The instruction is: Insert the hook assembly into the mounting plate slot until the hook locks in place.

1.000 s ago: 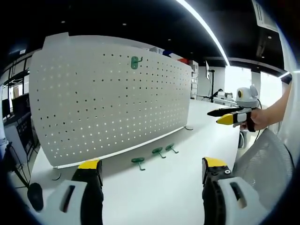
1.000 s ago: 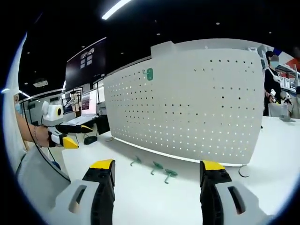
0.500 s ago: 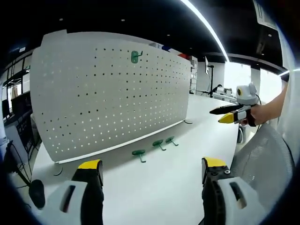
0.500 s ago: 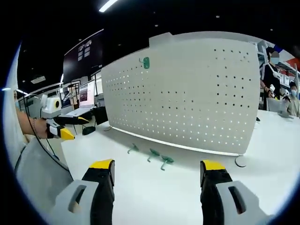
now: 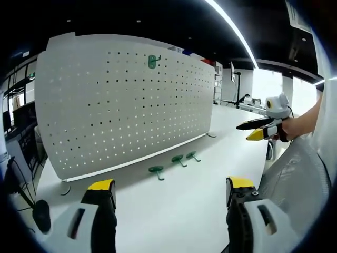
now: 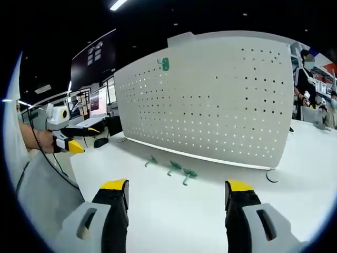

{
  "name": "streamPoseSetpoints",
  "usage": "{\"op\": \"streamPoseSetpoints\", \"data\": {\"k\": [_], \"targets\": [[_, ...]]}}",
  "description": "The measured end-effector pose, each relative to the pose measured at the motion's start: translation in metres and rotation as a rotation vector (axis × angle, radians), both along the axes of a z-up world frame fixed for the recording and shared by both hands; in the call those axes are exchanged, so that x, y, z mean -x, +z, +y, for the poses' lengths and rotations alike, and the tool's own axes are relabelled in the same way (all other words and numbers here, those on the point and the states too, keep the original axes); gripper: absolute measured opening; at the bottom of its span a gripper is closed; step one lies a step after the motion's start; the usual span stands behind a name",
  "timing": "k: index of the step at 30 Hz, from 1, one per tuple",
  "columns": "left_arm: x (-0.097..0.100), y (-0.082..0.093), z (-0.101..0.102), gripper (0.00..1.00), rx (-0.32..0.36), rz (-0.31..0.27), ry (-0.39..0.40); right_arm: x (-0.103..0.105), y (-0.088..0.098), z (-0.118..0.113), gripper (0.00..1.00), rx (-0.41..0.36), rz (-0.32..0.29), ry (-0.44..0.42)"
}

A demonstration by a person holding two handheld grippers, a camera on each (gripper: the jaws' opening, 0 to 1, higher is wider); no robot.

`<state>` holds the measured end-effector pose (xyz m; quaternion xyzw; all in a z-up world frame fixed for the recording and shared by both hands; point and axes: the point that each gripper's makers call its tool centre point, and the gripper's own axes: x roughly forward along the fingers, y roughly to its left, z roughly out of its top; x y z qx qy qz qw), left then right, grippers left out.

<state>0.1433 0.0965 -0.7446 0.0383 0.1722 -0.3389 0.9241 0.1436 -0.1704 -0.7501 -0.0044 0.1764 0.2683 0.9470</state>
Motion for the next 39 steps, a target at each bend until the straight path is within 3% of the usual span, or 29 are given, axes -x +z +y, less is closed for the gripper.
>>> {"op": "streamPoseSetpoints", "data": {"k": [13, 22, 32, 39], "targets": [[-0.01, -0.003, -0.003, 0.88, -0.027, 0.004, -0.023, 0.001, 0.0, -0.001, 0.72, 0.016, -0.004, -0.005], [-0.019, -0.007, -0.011, 0.9, -0.056, 0.011, -0.08, 0.001, -0.001, 0.001, 0.72, 0.01, -0.002, 0.003], [-0.018, -0.023, -0.019, 0.9, -0.112, 0.051, -0.164, 0.004, -0.003, 0.007, 0.72, 0.021, 0.003, 0.028], [-0.023, -0.023, -0.024, 0.9, -0.127, 0.057, -0.2, 0.004, -0.004, 0.007, 0.72, 0.025, 0.006, 0.029]]}}
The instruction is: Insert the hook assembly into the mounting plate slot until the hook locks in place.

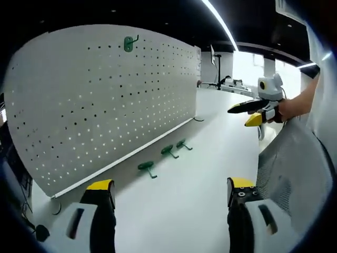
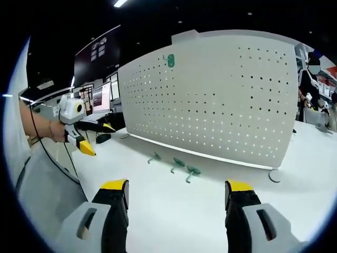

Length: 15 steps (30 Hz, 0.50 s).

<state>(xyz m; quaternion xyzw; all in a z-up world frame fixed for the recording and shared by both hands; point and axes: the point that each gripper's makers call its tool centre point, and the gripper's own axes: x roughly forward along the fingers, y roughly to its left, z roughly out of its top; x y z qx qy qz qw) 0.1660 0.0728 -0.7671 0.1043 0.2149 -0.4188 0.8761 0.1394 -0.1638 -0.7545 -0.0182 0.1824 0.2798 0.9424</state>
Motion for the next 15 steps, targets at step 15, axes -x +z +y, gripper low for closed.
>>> {"op": "streamPoseSetpoints", "data": {"k": [15], "targets": [[-0.008, -0.011, -0.007, 0.9, -0.106, 0.02, -0.128, 0.002, -0.002, 0.003, 0.71, 0.016, 0.009, 0.014]]}}
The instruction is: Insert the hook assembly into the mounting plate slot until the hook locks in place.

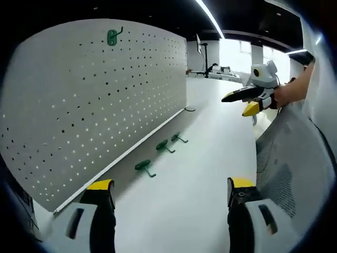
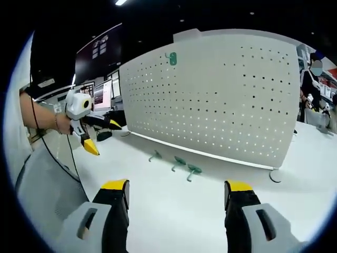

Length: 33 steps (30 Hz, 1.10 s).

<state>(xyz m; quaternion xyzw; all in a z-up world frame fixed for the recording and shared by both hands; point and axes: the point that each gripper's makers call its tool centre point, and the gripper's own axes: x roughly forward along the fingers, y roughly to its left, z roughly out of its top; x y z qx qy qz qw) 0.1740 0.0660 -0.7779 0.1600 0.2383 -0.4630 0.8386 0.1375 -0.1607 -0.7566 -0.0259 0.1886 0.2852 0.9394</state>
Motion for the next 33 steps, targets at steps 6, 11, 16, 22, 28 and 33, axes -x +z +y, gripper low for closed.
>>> {"op": "streamPoseSetpoints", "data": {"k": [6, 11, 16, 22, 28, 33], "targets": [[0.0, -0.007, -0.005, 0.9, -0.034, 0.014, -0.041, 0.001, -0.001, 0.001, 0.71, 0.004, 0.003, 0.004], [-0.003, -0.012, -0.006, 0.9, -0.071, 0.016, -0.079, 0.001, -0.002, 0.0, 0.71, -0.004, 0.007, 0.002], [-0.006, -0.014, -0.007, 0.9, -0.1, 0.021, -0.111, 0.002, -0.003, 0.001, 0.71, -0.003, 0.009, 0.007], [-0.012, -0.018, -0.006, 0.91, -0.142, 0.027, -0.137, 0.002, -0.004, 0.001, 0.71, 0.001, 0.014, 0.01], [-0.02, -0.021, -0.008, 0.91, -0.186, 0.033, -0.181, 0.002, -0.005, 0.002, 0.71, 0.004, 0.017, 0.013], [-0.025, -0.023, -0.008, 0.91, -0.217, 0.032, -0.213, 0.002, -0.005, 0.001, 0.71, 0.003, 0.018, 0.011]]}}
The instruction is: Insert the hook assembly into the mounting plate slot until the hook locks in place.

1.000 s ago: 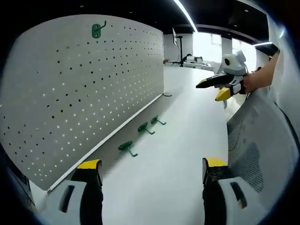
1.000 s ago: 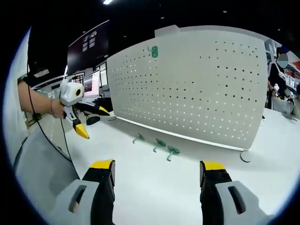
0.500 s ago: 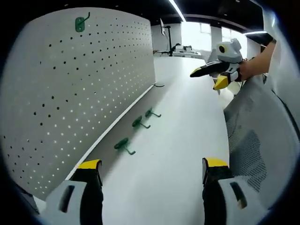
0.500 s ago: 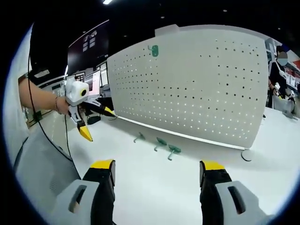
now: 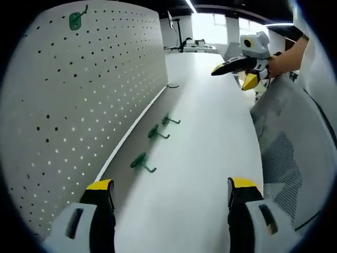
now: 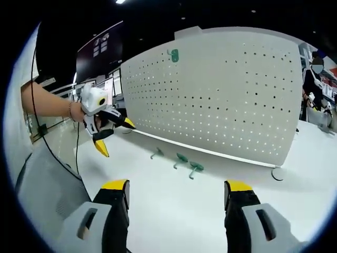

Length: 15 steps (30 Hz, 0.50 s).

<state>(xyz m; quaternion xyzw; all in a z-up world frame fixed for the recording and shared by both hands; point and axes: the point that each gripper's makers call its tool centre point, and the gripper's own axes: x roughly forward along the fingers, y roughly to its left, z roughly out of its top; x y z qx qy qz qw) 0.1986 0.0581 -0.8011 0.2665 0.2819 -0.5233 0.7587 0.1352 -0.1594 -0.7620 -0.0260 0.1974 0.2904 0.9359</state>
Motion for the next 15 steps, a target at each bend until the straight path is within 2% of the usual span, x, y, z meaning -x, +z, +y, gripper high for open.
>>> {"op": "streamPoseSetpoints", "data": {"k": [15], "targets": [[-0.013, -0.008, 0.001, 0.91, -0.079, 0.024, -0.085, 0.001, -0.002, 0.002, 0.71, 0.006, 0.007, 0.015]]}}
